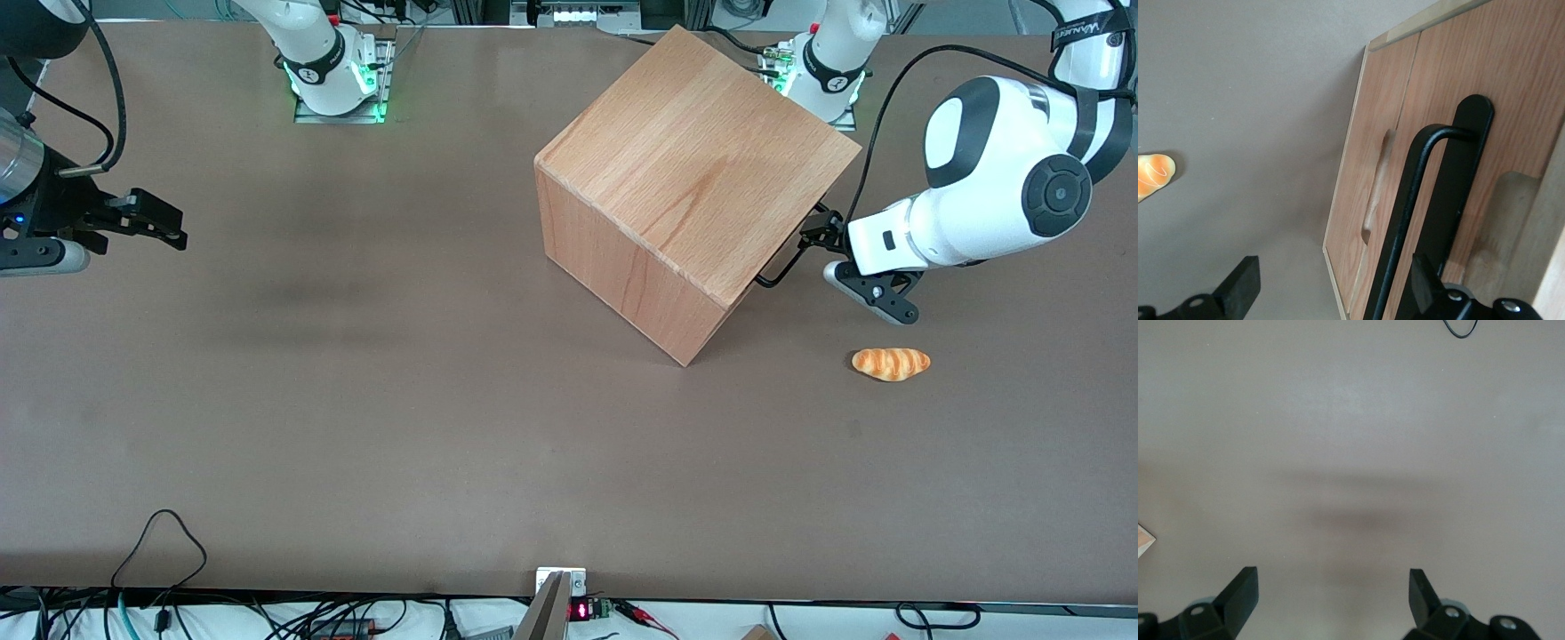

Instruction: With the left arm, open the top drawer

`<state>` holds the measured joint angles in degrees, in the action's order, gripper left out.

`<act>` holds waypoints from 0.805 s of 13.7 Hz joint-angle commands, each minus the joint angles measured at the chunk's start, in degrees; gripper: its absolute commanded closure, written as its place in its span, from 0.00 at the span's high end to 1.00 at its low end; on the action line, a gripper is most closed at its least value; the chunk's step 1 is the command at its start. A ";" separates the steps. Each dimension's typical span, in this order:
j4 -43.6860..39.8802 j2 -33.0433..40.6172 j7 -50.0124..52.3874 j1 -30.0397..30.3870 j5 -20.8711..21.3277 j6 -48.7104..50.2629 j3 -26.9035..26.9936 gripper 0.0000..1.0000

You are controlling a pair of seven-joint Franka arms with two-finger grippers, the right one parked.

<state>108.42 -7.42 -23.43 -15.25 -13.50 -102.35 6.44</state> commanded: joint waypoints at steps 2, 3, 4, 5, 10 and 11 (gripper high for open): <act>1.79 0.30 -1.53 0.22 -1.70 -1.88 -1.08 1.00; 2.32 0.39 -1.53 0.22 -1.70 -2.67 -1.08 1.00; 3.02 0.30 -1.53 0.22 -1.70 -3.37 -1.16 1.00; 3.29 0.39 -1.53 0.22 -1.70 -4.08 -1.25 1.00; 3.56 -0.75 -4.15 0.22 -1.70 -5.92 -1.25 1.00; 3.56 -1.10 -4.43 0.31 -1.62 -6.36 -1.17 1.00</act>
<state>111.14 -8.33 -25.23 -15.19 -13.51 -107.14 5.47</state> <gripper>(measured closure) 0.000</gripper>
